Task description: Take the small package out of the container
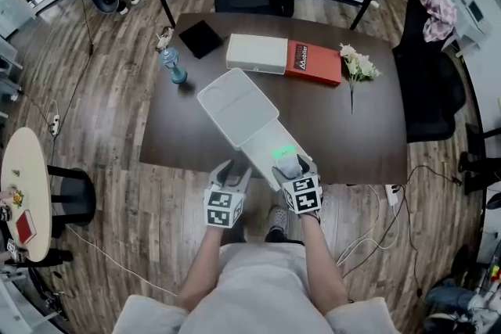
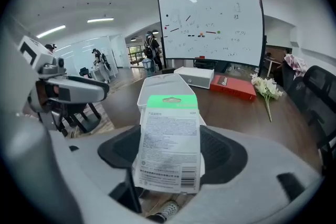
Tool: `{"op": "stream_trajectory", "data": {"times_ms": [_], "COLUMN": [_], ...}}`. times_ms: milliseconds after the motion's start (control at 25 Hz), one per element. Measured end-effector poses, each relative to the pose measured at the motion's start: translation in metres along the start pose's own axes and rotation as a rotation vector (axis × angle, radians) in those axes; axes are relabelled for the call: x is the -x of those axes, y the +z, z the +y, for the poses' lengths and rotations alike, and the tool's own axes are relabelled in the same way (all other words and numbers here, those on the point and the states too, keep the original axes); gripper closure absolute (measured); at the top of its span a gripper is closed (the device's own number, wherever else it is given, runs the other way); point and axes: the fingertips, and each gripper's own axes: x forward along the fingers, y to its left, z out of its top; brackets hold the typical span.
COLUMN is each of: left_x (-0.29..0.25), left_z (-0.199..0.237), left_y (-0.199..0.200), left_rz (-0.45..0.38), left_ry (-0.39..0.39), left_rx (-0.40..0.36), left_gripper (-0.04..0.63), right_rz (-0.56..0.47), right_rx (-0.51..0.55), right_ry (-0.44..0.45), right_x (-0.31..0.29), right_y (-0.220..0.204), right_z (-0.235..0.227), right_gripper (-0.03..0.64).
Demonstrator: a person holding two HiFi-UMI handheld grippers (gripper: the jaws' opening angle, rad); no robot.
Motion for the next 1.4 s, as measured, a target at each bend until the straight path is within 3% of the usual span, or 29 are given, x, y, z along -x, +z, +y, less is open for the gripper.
{"op": "stream_trajectory", "data": {"times_ms": [240,520,1040,1400], "left_x": [-0.008,-0.008,0.010,0.010], "left_z": [-0.049,-0.081,-0.097,-0.116], "left_y": [-0.004,-0.003,-0.022,-0.029], "left_rz": [-0.001,-0.016,-0.067,-0.074], "left_ry": [-0.004,0.028,0.120,0.123], "left_rx": [-0.026,-0.036,-0.009,-0.015], "left_gripper": [0.399,0.399,0.400,0.400], "right_rz": [-0.148,-0.223,-0.320,-0.331], "right_rx": [-0.054,-0.108,-0.117,-0.083], "right_ry": [0.005,0.034,0.125,0.148], "right_x": [0.041,0.067,0.090,0.101], "right_y": [-0.012,-0.023,-0.023,-0.029], "right_z": [-0.016,-0.030,-0.044,-0.045], "right_gripper": [0.265,0.265,0.265,0.265]}}
